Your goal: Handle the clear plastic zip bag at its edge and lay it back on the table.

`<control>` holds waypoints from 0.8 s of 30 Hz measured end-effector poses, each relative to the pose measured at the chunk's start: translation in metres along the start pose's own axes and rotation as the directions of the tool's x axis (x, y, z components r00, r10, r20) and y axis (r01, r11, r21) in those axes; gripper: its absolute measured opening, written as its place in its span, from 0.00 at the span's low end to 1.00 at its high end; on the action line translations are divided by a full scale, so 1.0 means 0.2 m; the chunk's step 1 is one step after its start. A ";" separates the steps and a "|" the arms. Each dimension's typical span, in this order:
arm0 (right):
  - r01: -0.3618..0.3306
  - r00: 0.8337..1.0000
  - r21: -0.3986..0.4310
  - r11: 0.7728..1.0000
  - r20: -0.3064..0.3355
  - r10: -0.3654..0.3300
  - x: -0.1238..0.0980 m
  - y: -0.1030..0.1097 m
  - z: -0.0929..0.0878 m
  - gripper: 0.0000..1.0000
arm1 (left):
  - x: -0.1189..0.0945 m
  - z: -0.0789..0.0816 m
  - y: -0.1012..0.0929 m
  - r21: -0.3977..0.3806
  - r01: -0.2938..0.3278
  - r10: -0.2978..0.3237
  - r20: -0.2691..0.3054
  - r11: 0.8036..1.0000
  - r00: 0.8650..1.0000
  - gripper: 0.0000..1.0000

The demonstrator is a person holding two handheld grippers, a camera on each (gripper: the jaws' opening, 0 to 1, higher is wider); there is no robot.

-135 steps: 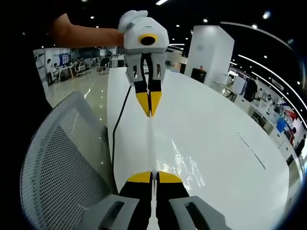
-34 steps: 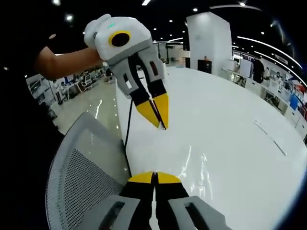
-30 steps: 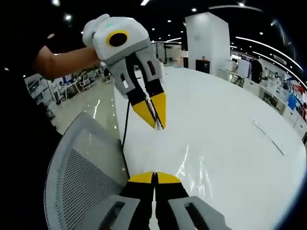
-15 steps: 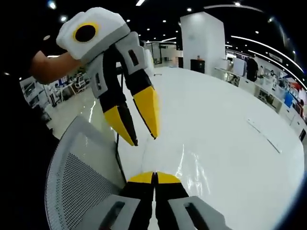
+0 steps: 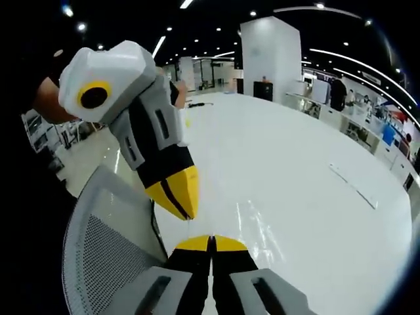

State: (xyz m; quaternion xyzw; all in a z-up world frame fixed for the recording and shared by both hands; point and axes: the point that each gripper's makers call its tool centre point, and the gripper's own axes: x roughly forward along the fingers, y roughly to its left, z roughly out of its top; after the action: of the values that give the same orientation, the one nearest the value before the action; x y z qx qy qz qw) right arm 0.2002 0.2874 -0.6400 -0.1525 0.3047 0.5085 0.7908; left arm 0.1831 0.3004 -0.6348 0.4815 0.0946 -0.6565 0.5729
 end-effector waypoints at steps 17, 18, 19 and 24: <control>0.126 0.989 -0.021 0.992 0.082 -0.124 -0.07 -0.14 0.16 0.00 | -0.03 -0.01 0.03 -0.034 -0.080 0.079 -0.011 0.996 0.997 0.00; 0.132 0.988 -0.022 0.991 0.087 -0.130 -0.07 -0.15 0.17 0.00 | -0.04 -0.01 0.03 -0.028 -0.089 0.088 -0.013 0.996 0.996 0.00; 0.136 0.987 -0.022 0.990 0.093 -0.133 -0.08 -0.16 0.18 0.00 | -0.04 -0.02 0.03 -0.035 -0.092 0.091 -0.014 0.995 0.996 0.00; 0.160 0.981 -0.028 0.987 0.117 -0.156 -0.11 -0.19 0.23 0.00 | -0.06 -0.01 0.03 -0.069 -0.115 0.114 -0.012 0.991 0.993 0.00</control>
State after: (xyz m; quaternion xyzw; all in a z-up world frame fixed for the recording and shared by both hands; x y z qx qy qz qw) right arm 0.2426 0.2807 -0.5930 -0.1616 0.2362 0.4577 0.8418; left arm 0.1873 0.3082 -0.6250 0.4683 0.0918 -0.6170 0.6257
